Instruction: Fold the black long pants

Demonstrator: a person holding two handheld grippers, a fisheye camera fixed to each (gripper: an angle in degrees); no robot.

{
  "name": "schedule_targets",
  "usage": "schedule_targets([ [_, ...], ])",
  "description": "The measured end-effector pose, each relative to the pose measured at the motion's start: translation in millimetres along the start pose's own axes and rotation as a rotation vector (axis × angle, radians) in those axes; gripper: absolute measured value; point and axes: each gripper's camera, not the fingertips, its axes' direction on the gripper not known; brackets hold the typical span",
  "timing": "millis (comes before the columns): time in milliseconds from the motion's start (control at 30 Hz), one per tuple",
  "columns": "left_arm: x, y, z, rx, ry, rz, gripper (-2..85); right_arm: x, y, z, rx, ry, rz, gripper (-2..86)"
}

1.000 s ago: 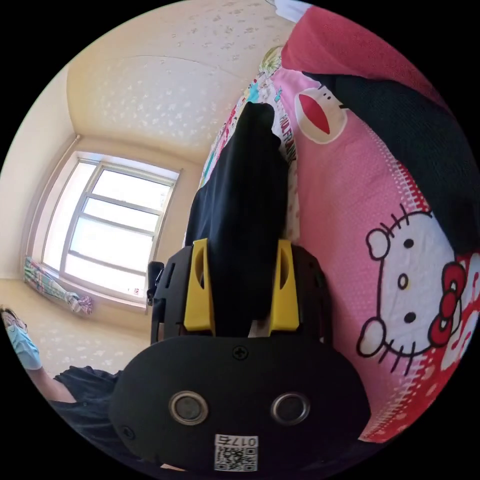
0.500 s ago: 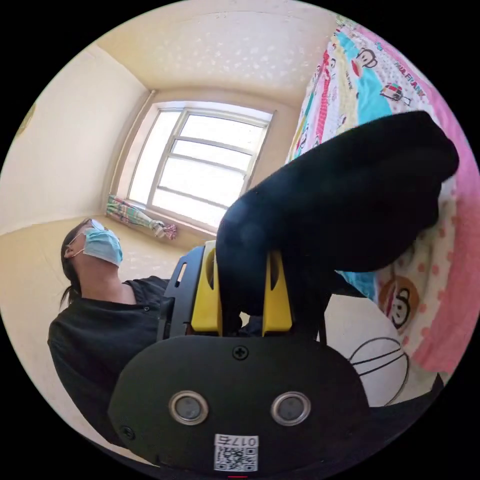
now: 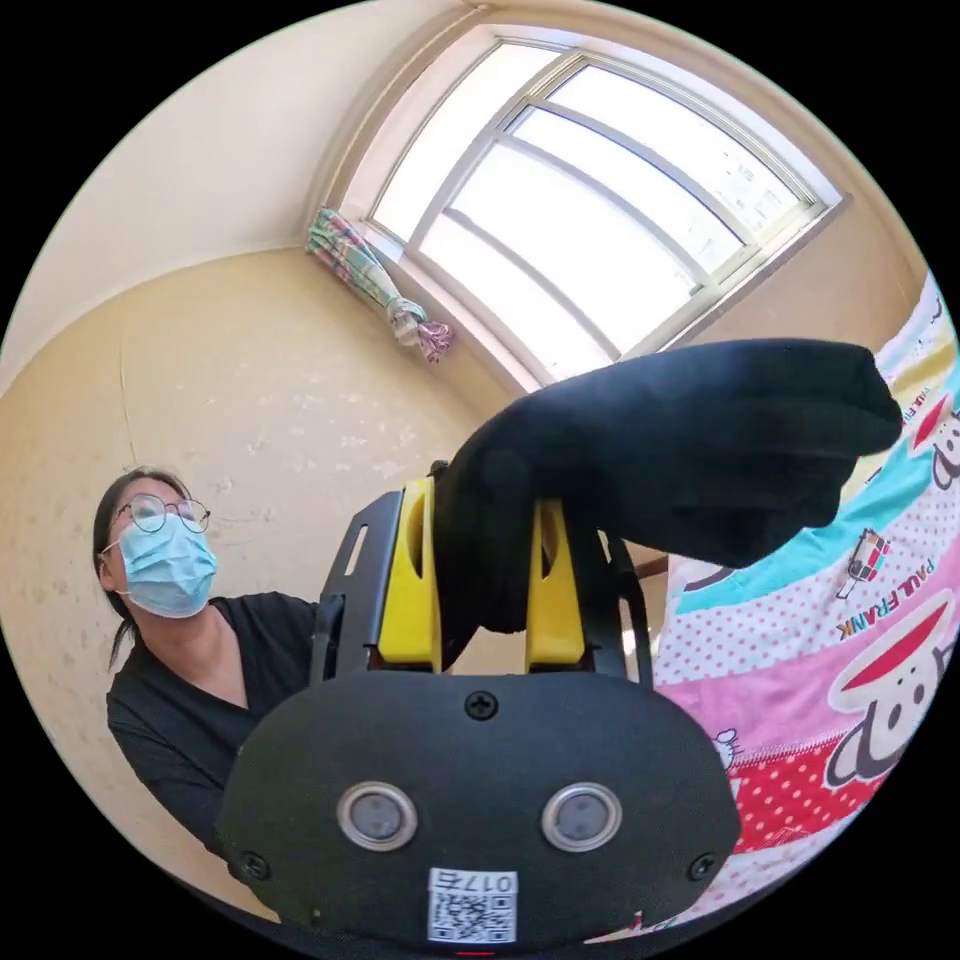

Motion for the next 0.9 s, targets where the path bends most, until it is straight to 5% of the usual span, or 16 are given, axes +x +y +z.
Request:
schedule_targets([
  [133,-127,20,17,-0.201,-0.316,-0.231,16.7,99,22,57,-0.114,0.339,0.242,12.2],
  [200,-205,102,31,-0.351,-0.24,-0.426,17.9,146,102,76,-0.216,0.508,0.354,6.7],
  [300,-242,216,44,-0.421,-0.099,-0.516,8.3,192,219,63,-0.371,0.619,0.516,2.3],
  [433,-234,296,78,-0.521,-0.052,-0.553,6.0,172,328,-27,-0.194,0.415,0.629,1.1],
  [567,-166,304,171,-0.737,-0.13,-0.339,5.1,91,416,-116,-0.147,0.694,0.786,0.7],
  [767,-21,368,387,-1.151,-0.005,0.197,4.7,3,468,-199,-0.273,1.161,0.99,0.4],
  [900,33,489,501,-1.471,-0.283,0.535,3.9,38,496,-222,-0.403,1.233,1.145,0.3],
])
